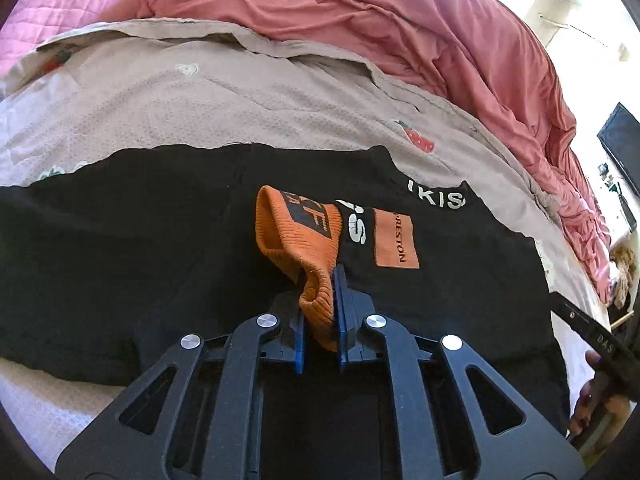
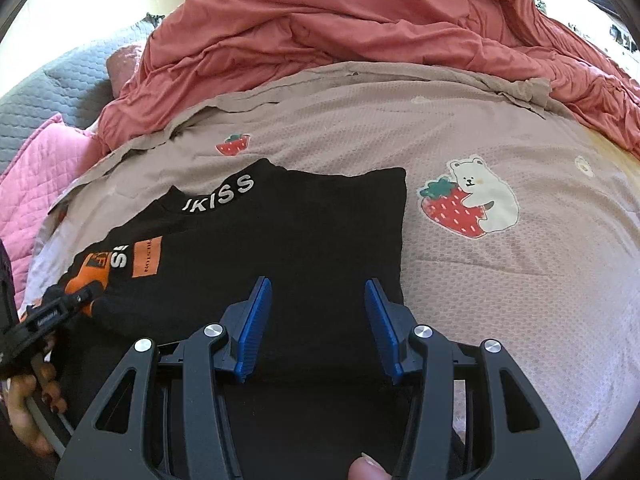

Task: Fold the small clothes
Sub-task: 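Lay the cuff on the shirt body and open the right gripper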

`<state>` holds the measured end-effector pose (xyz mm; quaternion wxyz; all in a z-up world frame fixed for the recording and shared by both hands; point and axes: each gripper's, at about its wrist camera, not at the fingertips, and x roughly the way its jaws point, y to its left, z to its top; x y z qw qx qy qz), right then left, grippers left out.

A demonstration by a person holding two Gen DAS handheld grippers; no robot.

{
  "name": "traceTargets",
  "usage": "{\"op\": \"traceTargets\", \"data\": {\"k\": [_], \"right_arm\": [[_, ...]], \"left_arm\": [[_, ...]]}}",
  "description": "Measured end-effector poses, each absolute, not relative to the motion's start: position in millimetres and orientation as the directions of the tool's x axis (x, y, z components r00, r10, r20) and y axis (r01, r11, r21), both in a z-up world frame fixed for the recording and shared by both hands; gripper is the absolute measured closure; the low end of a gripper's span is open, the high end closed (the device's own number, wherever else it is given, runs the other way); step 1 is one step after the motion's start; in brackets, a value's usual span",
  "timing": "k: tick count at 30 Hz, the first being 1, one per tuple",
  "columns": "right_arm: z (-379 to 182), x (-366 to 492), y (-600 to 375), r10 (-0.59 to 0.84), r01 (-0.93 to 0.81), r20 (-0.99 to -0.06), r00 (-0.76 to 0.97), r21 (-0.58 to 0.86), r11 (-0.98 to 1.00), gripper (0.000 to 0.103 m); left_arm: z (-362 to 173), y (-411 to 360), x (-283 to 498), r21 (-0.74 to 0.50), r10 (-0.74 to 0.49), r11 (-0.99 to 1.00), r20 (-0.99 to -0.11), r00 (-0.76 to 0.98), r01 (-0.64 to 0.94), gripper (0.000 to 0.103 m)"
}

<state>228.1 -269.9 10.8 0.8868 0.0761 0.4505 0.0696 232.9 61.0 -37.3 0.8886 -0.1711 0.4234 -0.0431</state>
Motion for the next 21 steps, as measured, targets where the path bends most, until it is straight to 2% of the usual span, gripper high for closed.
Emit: {"op": "traceTargets", "data": {"k": [6,11,15,17,21], "right_arm": [[-15.5,242.2,-271.5,0.186,-0.048,-0.84,0.51,0.188,0.981,0.052],[-14.1,236.8,-265.7,0.153,-0.062,-0.84,0.52,0.141,0.988,0.052],[2.5,221.8,-258.0,0.193,-0.113,-0.8,0.568,0.157,0.981,0.044],[6.3,216.5,-255.2,0.209,-0.136,-0.794,0.571,0.16,0.978,0.044],[-5.4,218.6,-252.7,0.193,-0.126,-0.825,0.531,0.148,0.981,0.044]], "left_arm": [[-34.1,68.4,223.9,-0.303,-0.18,0.949,-0.74,0.648,-0.082,0.091],[1.0,80.0,205.1,-0.221,-0.065,0.968,-0.673,0.737,-0.116,0.091],[7.4,62.4,204.0,-0.207,-0.117,0.978,-0.658,0.744,-0.03,0.092],[3.4,45.3,205.1,-0.184,-0.15,0.982,-0.666,0.731,0.034,0.092],[-26.1,27.9,214.8,-0.153,-0.163,0.986,-0.744,0.648,0.072,0.089]]}}
